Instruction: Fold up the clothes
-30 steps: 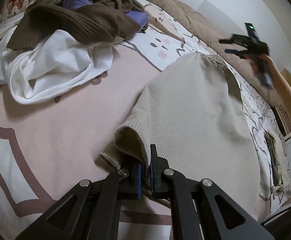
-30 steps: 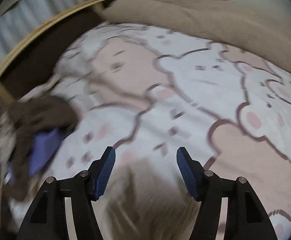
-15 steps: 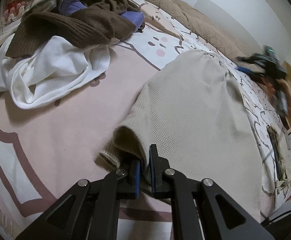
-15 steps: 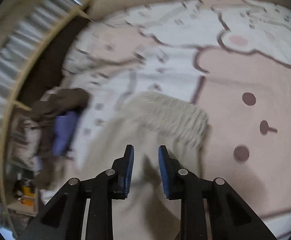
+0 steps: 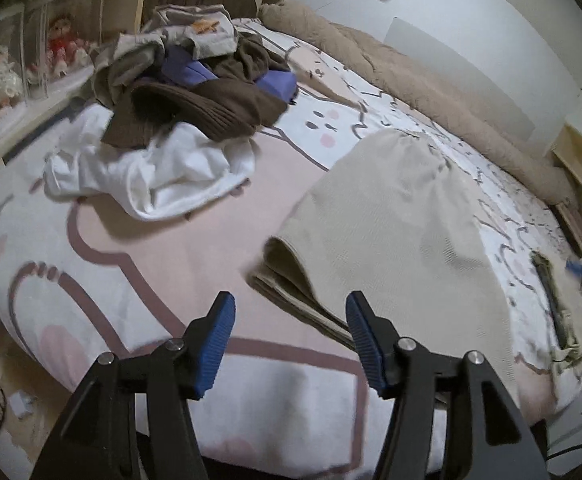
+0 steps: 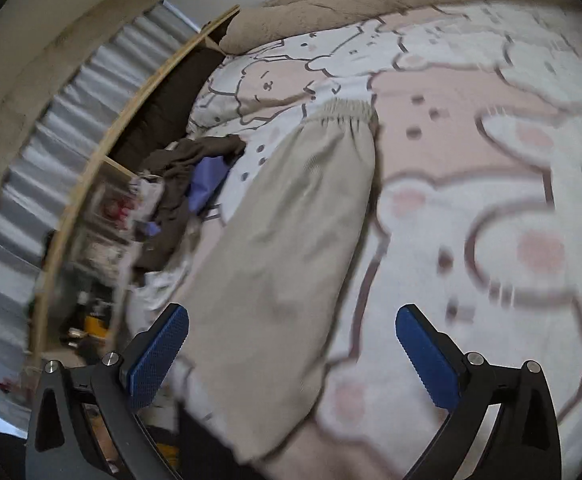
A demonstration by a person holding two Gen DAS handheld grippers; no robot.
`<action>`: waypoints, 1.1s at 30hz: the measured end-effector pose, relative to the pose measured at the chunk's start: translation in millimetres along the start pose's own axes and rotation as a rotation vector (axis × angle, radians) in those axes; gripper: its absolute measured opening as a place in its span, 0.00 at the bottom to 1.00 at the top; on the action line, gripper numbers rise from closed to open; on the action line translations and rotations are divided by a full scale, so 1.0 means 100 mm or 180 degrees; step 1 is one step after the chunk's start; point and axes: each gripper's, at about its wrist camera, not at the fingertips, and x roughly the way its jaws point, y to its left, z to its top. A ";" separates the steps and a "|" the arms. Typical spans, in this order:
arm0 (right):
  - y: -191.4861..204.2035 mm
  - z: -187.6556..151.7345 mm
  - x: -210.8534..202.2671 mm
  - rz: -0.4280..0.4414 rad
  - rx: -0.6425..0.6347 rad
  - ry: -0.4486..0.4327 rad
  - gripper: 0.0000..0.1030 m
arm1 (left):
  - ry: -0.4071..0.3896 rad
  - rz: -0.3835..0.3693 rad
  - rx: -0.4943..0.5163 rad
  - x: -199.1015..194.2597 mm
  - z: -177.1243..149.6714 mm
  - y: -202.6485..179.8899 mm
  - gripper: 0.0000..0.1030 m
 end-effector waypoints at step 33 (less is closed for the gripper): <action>-0.05 -1.59 1.67 0.1077 0.1707 0.0888 0.26 | -0.0241 -0.0156 0.1509 -0.15 -0.39 -0.73 0.56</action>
